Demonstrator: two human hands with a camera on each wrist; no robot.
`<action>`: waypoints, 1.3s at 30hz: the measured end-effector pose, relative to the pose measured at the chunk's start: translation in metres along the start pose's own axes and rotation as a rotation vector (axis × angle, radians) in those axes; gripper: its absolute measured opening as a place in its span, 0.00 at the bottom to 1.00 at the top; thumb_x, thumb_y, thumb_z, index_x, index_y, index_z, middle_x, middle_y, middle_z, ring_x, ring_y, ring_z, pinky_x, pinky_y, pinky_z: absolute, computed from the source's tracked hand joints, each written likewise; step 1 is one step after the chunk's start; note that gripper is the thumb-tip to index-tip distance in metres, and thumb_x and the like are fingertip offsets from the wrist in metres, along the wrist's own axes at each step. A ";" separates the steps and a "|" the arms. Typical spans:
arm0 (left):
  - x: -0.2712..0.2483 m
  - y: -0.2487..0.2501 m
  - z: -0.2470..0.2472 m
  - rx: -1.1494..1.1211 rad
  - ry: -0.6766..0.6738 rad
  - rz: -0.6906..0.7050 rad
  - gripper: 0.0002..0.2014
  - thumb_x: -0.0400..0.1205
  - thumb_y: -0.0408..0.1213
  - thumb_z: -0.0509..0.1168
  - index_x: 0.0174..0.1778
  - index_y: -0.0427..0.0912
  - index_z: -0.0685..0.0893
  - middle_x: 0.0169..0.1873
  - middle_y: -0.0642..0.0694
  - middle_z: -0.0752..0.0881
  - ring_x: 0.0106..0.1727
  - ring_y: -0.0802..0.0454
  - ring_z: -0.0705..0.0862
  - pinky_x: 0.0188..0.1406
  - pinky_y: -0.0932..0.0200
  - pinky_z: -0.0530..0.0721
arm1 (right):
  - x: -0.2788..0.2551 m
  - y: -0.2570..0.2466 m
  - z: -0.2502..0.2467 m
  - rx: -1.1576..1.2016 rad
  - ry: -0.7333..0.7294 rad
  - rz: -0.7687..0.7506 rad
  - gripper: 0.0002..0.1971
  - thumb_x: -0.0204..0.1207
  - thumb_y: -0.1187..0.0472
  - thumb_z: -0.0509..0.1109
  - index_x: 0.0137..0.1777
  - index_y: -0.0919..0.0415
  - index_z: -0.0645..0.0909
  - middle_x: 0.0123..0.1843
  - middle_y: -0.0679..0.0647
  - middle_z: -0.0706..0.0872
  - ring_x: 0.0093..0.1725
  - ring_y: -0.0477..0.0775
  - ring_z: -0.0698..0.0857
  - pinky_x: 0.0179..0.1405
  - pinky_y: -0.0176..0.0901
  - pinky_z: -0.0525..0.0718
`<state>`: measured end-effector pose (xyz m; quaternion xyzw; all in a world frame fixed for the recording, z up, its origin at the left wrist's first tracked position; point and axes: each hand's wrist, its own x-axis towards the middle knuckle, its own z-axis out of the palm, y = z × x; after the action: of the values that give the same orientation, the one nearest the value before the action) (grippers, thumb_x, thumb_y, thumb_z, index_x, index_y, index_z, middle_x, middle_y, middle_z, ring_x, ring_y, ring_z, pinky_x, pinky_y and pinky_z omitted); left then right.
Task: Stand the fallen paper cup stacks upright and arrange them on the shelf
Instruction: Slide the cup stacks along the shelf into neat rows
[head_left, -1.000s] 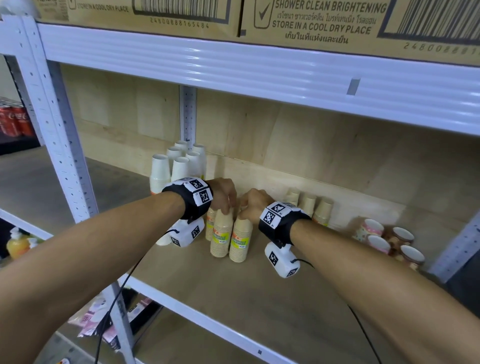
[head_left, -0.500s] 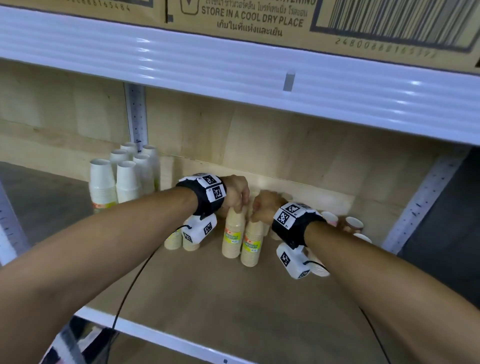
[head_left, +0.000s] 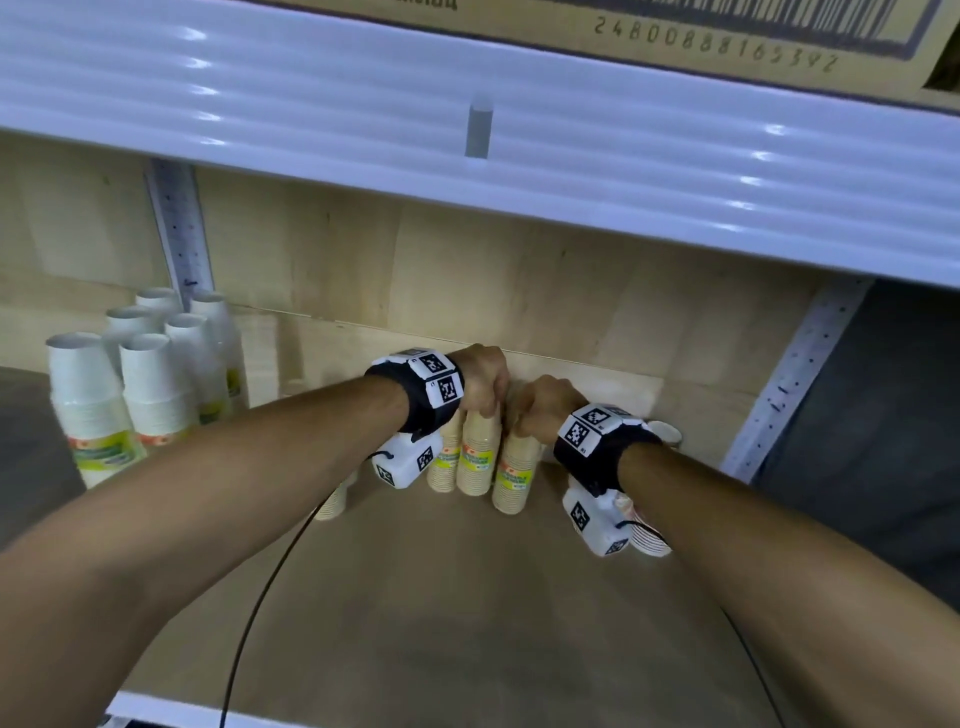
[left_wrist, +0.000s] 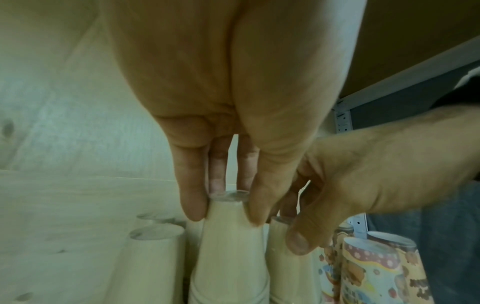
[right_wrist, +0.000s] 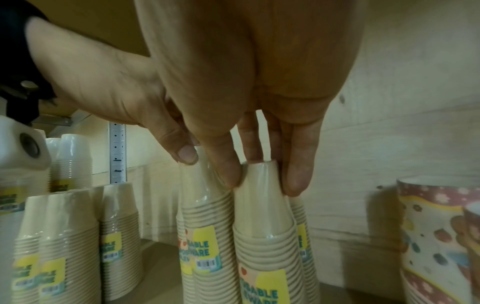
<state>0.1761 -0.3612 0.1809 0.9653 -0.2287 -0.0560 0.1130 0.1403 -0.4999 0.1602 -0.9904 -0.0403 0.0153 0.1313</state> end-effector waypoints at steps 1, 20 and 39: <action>0.003 0.001 0.001 0.006 0.001 0.001 0.12 0.72 0.30 0.74 0.51 0.42 0.91 0.46 0.46 0.90 0.49 0.47 0.88 0.50 0.54 0.89 | 0.002 0.002 0.000 -0.004 0.005 0.005 0.13 0.72 0.61 0.73 0.56 0.60 0.88 0.54 0.58 0.89 0.54 0.60 0.87 0.53 0.48 0.87; 0.023 0.013 0.023 0.118 0.075 -0.016 0.10 0.83 0.27 0.64 0.58 0.31 0.86 0.57 0.35 0.87 0.45 0.47 0.80 0.22 0.64 0.66 | 0.024 0.018 0.014 0.009 0.059 -0.002 0.05 0.74 0.59 0.70 0.48 0.56 0.84 0.51 0.56 0.86 0.52 0.59 0.86 0.42 0.41 0.77; -0.036 -0.037 -0.045 -0.017 0.176 -0.130 0.20 0.77 0.36 0.75 0.65 0.40 0.84 0.62 0.43 0.82 0.55 0.46 0.83 0.47 0.59 0.79 | 0.027 -0.042 -0.016 0.005 0.186 -0.121 0.18 0.75 0.54 0.72 0.62 0.59 0.83 0.64 0.58 0.80 0.62 0.59 0.82 0.57 0.46 0.82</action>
<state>0.1672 -0.3041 0.2178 0.9783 -0.1543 0.0196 0.1369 0.1642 -0.4611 0.1858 -0.9830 -0.0878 -0.0845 0.1376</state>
